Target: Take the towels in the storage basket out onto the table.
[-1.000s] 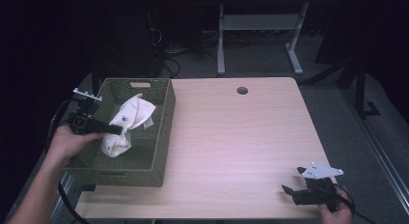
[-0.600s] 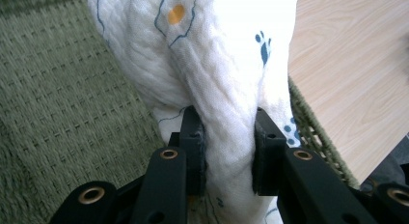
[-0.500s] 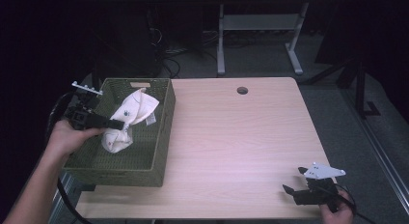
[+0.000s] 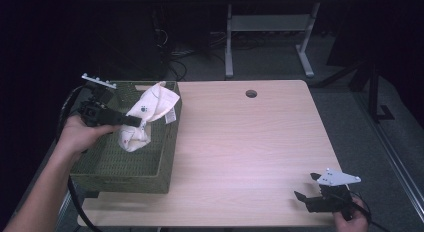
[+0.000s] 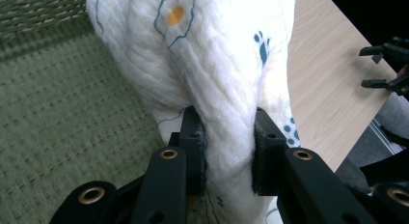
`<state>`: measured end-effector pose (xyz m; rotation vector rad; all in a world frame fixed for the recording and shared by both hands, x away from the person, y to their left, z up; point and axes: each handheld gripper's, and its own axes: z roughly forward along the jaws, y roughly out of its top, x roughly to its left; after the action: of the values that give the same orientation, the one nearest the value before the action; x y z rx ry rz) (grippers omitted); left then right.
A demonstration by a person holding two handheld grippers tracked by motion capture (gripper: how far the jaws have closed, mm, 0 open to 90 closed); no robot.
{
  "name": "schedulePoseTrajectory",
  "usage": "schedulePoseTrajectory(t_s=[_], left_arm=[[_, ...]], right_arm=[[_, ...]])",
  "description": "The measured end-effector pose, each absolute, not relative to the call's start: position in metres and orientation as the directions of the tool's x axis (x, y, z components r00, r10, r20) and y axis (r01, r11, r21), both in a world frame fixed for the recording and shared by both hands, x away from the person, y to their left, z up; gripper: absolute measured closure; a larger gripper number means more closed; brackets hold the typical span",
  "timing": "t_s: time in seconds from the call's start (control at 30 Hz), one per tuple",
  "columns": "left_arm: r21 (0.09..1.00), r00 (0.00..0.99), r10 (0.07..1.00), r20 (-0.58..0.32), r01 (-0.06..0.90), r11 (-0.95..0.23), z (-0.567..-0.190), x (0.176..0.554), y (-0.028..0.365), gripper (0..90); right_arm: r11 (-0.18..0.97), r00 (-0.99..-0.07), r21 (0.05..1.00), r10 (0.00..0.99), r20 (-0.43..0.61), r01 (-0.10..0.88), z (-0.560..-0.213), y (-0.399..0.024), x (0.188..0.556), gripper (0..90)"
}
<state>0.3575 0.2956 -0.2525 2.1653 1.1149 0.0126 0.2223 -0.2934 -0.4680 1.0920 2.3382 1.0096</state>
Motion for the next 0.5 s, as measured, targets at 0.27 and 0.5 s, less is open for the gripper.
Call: schedulePoseTrajectory(t_s=[0.27, 0.5], left_arm=[[0.58, 0.67, 0.692, -0.27, 0.687, -0.438, -0.249, 0.359, 0.268, 71.2], [0.574, 0.687, 0.676, -0.267, 0.677, -0.46, -0.25, 0.362, 0.249, 71.2]], right_arm=[[0.443, -0.634, 0.738, 0.773, -0.026, 0.51, -0.468, -0.293, 0.222, 14.0], [0.442, -0.637, 0.74, 0.771, -0.025, 0.506, -0.468, -0.293, 0.222, 14.0]])
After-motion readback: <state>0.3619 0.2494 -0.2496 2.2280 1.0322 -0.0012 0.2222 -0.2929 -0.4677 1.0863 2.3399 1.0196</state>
